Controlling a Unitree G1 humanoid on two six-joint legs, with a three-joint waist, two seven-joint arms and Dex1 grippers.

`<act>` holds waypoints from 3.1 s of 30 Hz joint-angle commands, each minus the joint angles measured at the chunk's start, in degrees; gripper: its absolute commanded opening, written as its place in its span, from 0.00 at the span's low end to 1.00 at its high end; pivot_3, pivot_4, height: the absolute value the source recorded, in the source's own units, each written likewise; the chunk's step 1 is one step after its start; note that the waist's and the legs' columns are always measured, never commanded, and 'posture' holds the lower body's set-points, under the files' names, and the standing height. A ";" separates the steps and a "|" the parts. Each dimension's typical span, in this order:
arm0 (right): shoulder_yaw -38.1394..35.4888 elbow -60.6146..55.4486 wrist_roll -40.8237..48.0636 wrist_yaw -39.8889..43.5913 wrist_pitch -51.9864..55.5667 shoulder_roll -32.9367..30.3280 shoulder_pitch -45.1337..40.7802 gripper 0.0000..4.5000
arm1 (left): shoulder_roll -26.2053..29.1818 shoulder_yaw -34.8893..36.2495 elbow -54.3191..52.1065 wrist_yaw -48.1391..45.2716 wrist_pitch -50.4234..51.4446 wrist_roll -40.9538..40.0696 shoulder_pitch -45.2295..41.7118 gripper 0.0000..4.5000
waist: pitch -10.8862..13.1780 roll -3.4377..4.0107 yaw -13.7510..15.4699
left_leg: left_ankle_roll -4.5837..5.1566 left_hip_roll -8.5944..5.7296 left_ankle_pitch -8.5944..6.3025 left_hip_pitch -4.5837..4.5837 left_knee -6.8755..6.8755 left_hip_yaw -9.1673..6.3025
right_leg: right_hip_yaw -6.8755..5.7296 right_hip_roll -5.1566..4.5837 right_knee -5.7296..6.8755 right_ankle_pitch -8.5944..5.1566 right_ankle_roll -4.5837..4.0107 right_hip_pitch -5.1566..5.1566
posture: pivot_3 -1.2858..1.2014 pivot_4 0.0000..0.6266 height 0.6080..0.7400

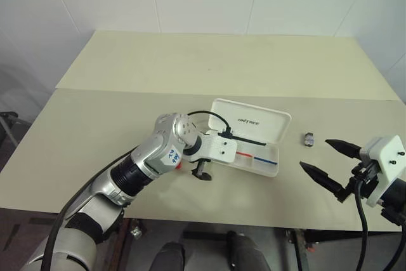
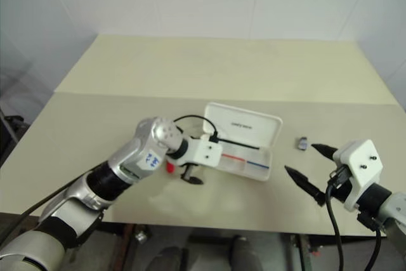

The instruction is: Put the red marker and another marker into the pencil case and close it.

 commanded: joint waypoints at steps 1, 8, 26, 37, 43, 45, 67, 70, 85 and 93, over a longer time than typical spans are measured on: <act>-0.86 -0.82 0.51 0.48 -0.07 -0.90 -0.63 1.00 | 0.31 -0.11 -4.03 -0.24 1.25 -1.05 0.84 0.99 | 0.01 -0.01 -0.01 | 0.00 0.00 0.00 0.00 0.00 0.00 | 0.00 0.00 0.02 0.00 0.00 -0.01 | 0.52 0.24 1.00; -0.59 -0.27 0.53 0.98 0.02 -1.36 -1.39 1.00 | 1.24 1.39 -9.60 0.01 4.94 -3.29 1.46 0.99 | 0.03 -0.05 -0.03 | 0.00 0.00 0.00 0.01 0.05 0.00 | 0.00 0.00 0.08 0.00 -0.02 -0.01 | 0.52 0.24 1.00; 0.38 -1.53 4.08 0.28 4.27 -1.93 -4.54 1.00 | -2.74 20.72 -18.94 10.77 18.48 -19.59 -0.05 0.99 | 0.13 -0.15 -0.14 | 0.00 0.02 0.00 0.03 0.06 0.00 | 0.00 0.01 0.12 0.00 -0.02 -0.02 | 0.52 0.24 1.00; 0.83 -3.86 12.08 -0.52 8.73 -4.14 -9.84 1.00 | -2.31 34.53 -13.38 29.00 15.45 -22.95 5.13 0.99 | 0.15 -0.17 -0.13 | -0.02 0.01 0.01 0.09 0.08 -0.01 | 0.00 0.01 0.22 0.12 0.21 -0.03 | 0.52 0.24 1.00; 1.42 -5.14 14.15 1.63 8.24 -6.81 -10.71 1.00 | -1.89 37.02 -10.09 39.47 17.97 -21.68 10.02 0.99 | 0.18 -0.22 0.01 | -0.03 0.02 0.00 0.10 0.04 -0.03 | -0.01 0.01 0.25 0.26 0.48 -0.05 | 0.52 0.24 1.00; 2.10 -6.62 11.63 3.09 4.90 -6.49 -9.89 1.00 | -2.77 37.31 -9.94 42.84 20.26 -21.43 11.00 0.99 | 0.18 -0.24 0.02 | -0.03 0.02 0.00 0.19 0.03 -0.05 | -0.04 0.01 0.23 0.44 0.80 -0.16 | 0.52 0.24 1.00; 0.33 -2.26 9.04 13.54 0.47 -7.80 -3.56 1.00 | -10.59 30.13 -28.33 59.03 54.10 -25.03 17.87 0.99 | 0.26 -0.38 -0.04 | -0.19 0.01 -0.04 0.02 0.13 0.00 | -0.01 0.01 0.04 0.48 0.66 -0.22 | 0.52 0.24 1.00; 0.67 -1.36 8.22 13.73 0.38 -7.96 -3.97 1.00 | -10.50 31.19 -29.02 59.54 55.27 -25.78 17.09 0.99 | 0.26 -0.38 0.01 | -0.20 0.00 -0.03 0.02 0.21 0.00 | -0.01 0.01 0.06 0.13 -0.01 -0.21 | 0.52 0.24 1.00; 1.66 0.45 6.04 13.79 0.15 -8.36 -5.37 1.00 | -6.44 30.64 -27.80 61.73 55.31 -30.22 21.56 0.99 | 0.27 -0.39 0.03 | -0.22 0.01 -0.02 0.03 0.20 0.00 | -0.01 0.00 0.08 0.14 0.00 -0.22 | 0.52 0.24 1.00; 1.84 -0.04 5.81 12.81 0.80 -8.16 -5.71 1.00 | -7.33 32.66 -24.58 64.19 55.31 -32.31 23.81 0.99 | 0.26 -0.38 -0.06 | -0.22 0.01 -0.02 0.05 0.17 0.01 | 0.00 0.01 0.08 0.11 -0.05 -0.04 | 0.52 0.24 1.00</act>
